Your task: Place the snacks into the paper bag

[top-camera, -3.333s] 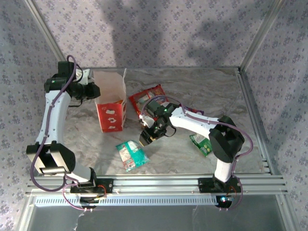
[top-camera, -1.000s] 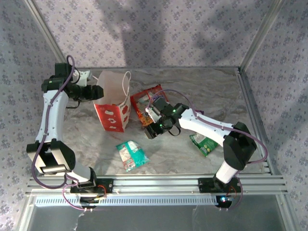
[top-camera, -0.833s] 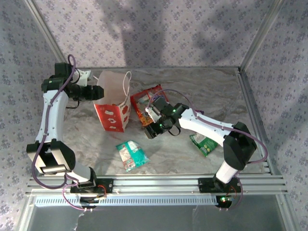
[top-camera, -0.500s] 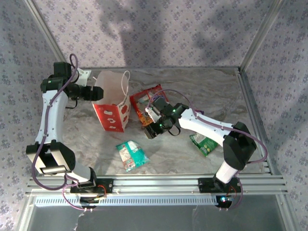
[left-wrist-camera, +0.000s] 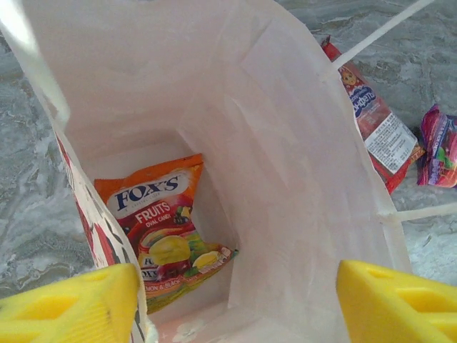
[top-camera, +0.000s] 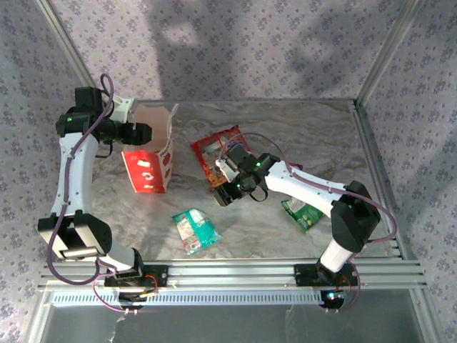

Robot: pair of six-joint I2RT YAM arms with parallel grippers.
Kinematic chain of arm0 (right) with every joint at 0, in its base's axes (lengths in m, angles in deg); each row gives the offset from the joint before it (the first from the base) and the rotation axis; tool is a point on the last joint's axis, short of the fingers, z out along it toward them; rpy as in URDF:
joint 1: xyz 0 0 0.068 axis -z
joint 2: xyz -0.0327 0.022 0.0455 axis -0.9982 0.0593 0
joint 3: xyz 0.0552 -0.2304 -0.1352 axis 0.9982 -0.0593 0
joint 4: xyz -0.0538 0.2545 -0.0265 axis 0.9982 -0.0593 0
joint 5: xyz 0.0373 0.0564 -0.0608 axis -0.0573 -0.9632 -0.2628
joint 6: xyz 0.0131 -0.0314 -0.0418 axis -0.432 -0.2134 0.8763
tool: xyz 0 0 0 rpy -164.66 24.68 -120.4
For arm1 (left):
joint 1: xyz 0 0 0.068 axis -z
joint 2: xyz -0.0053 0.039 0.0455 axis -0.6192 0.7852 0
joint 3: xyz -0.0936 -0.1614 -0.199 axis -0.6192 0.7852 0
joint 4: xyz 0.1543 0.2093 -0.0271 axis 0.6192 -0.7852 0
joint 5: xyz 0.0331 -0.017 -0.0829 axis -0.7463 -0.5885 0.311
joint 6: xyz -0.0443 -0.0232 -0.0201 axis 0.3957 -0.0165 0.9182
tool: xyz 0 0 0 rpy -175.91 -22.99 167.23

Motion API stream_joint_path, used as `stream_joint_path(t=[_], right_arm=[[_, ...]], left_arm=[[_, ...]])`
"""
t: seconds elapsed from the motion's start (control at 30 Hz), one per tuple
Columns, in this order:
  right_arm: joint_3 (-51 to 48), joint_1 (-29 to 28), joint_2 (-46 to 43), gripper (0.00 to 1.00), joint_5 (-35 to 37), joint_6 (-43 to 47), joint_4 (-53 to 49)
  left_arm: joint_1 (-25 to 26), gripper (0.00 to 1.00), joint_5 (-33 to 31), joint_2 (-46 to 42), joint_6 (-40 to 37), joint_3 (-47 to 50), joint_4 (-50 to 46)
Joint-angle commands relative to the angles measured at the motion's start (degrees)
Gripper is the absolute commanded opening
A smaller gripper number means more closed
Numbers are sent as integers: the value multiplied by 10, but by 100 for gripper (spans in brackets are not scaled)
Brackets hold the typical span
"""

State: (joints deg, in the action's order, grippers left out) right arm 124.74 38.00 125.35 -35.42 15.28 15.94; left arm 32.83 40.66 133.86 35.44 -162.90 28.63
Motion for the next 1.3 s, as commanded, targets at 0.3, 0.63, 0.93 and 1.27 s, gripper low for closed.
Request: stream_joint_path(t=[0.3, 0.63, 0.93, 1.27], right_arm=[[-3, 2, 4, 67, 4, 6, -4], [0, 7, 8, 67, -3, 10, -4], [-8, 11, 3, 67, -3, 10, -3], [-20, 17, -6, 67, -4, 11, 0]], left_arm=[[-3, 71, -104, 19, 8, -33, -15], [-4, 57, -186, 16, 10, -28, -23], [-3, 24, -196, 47, 25, -33, -32], [15, 0, -195, 67, 53, -57, -43]])
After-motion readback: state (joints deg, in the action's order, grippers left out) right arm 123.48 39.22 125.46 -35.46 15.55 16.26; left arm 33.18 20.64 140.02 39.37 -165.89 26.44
